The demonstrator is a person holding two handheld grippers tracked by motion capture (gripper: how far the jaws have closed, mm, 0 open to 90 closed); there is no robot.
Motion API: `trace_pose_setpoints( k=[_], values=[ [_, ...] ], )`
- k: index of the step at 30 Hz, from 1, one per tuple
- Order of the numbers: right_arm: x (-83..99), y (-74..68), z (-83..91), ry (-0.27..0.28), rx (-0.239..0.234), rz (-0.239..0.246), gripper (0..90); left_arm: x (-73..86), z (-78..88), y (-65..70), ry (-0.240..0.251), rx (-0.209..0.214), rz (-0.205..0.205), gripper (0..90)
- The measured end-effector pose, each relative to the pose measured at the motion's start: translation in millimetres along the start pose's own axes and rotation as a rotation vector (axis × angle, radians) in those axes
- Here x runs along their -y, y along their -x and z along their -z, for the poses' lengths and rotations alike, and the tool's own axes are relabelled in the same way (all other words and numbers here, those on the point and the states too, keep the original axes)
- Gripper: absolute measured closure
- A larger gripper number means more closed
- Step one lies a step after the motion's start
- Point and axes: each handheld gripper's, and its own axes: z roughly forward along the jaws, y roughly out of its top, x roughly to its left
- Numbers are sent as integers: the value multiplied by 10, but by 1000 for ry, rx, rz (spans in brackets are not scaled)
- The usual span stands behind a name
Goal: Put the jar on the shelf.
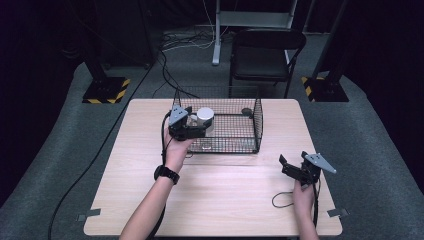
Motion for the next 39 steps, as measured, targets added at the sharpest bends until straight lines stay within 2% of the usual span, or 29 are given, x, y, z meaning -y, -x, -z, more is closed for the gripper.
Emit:
trace_pose_setpoints(
  k=[8,17,23,28,39],
  values=[
    [0,-1,0,-1,0,1,36,-31,282,-51,48,16,24,2],
    [1,-2,1,-2,3,0,36,64,651,-29,42,44,-13,0],
    [1,-3,0,-3,4,1,36,198,906,-13,27,45,-47,0],
    [1,-3,1,-4,5,2,36,340,1094,-44,18,34,-57,0],
    [2,-4,1,-6,7,2,36,715,1346,-123,-22,-18,-68,0]
  ],
)
